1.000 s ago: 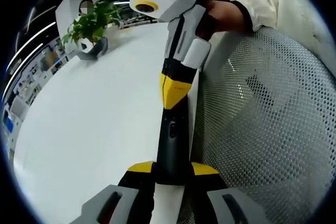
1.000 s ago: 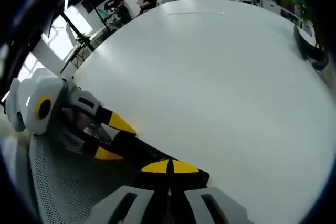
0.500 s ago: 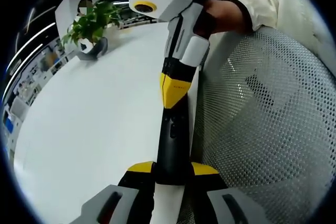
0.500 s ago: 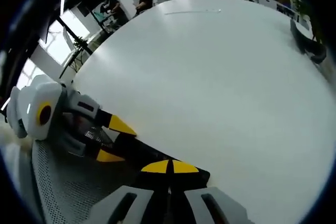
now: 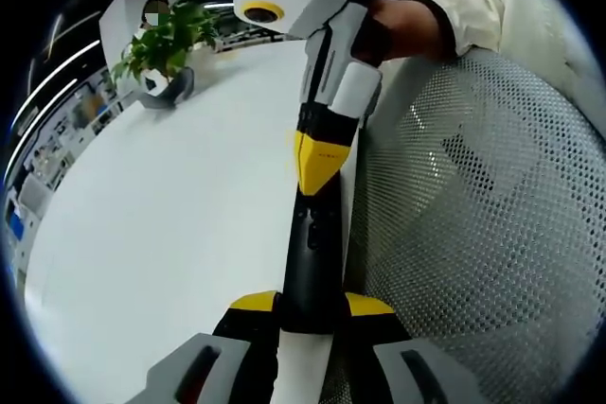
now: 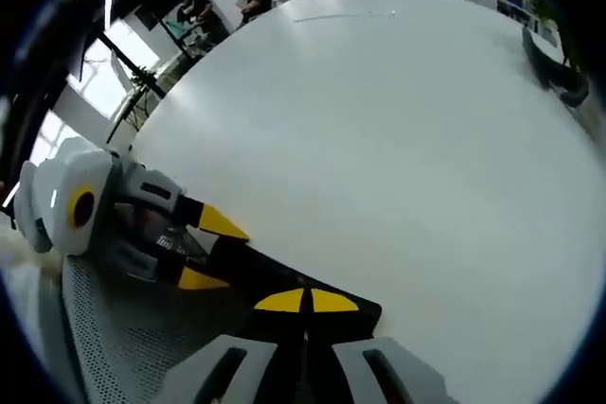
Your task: Press the specified remote control buttons in sequence, fully releasing each button before pressing the next.
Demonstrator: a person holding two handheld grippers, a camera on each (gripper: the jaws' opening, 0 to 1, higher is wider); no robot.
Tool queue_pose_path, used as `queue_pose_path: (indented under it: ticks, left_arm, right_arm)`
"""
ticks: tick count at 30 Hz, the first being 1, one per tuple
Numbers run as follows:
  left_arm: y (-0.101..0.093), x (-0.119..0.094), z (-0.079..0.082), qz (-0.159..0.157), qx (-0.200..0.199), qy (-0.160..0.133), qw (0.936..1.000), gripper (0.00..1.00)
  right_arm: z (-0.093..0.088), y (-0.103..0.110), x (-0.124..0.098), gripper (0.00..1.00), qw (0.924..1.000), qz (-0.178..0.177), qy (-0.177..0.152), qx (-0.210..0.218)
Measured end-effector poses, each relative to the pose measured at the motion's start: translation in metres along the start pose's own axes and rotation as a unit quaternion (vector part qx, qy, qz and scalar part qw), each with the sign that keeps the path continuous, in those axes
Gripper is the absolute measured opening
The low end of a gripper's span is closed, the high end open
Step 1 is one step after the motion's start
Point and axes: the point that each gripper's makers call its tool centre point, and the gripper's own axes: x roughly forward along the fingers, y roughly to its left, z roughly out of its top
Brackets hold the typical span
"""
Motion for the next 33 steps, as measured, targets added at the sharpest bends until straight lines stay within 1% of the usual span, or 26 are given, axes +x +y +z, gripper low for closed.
queue_pose_path:
  ticks: [1,3,5,8,10,11,16,24,25,27,29,31,33]
  left_arm:
    - [0.000,0.000,0.000,0.000,0.000,0.000,1.0000,0.24]
    - [0.000,0.000,0.000,0.000,-0.001,0.000,1.0000,0.24]
    - [0.000,0.000,0.000,0.000,-0.001,0.000,1.0000,0.24]
    - [0.000,-0.001,0.000,0.000,-0.001,-0.001,1.0000,0.24]
    - [0.000,-0.001,0.000,0.000,-0.001,-0.001,1.0000,0.24]
    - [0.000,-0.001,0.000,0.000,-0.001,-0.001,1.0000,0.24]
    - [0.001,0.000,0.000,0.000,-0.001,-0.001,1.0000,0.24]
    - [0.000,0.001,0.001,0.002,0.002,-0.003,1.0000,0.25]
    - [0.000,0.001,0.001,0.002,0.001,-0.003,1.0000,0.25]
    - [0.001,0.001,0.000,0.002,0.001,-0.003,1.0000,0.25]
    - [0.001,0.001,0.000,0.003,0.002,-0.003,1.0000,0.25]
    - [0.001,0.001,0.000,0.003,0.002,-0.003,1.0000,0.25]
    - [0.001,0.001,0.000,0.003,0.002,-0.003,1.0000,0.25]
  right_arm:
    - [0.000,0.001,-0.001,0.00,1.0000,0.003,-0.001,0.001]
    - [0.006,0.010,-0.002,0.00,0.9994,0.030,-0.015,0.006]
    - [0.006,0.014,-0.003,0.00,0.9989,0.042,-0.016,0.010]
    - [-0.001,0.012,0.001,0.00,0.9993,0.036,0.006,0.010]
    - [-0.006,0.012,0.005,0.00,0.9992,0.033,0.020,0.000]
    - [-0.004,0.013,0.004,0.00,0.9993,0.035,0.015,-0.001]
    - [-0.004,0.011,0.003,0.00,0.9991,0.039,0.013,0.013]
    - [-0.005,0.012,0.004,0.00,0.9991,0.037,0.016,0.009]
    - [-0.005,0.012,0.004,0.00,0.9991,0.038,0.017,0.006]
    - [-0.005,0.013,0.004,0.00,0.9992,0.035,0.017,-0.012]
    - [-0.004,0.012,0.005,0.00,0.9992,0.032,0.018,-0.011]
    - [-0.005,0.013,0.005,0.00,0.9991,0.030,0.017,-0.024]
    - [-0.005,0.012,0.005,0.00,0.9992,0.026,0.015,-0.026]
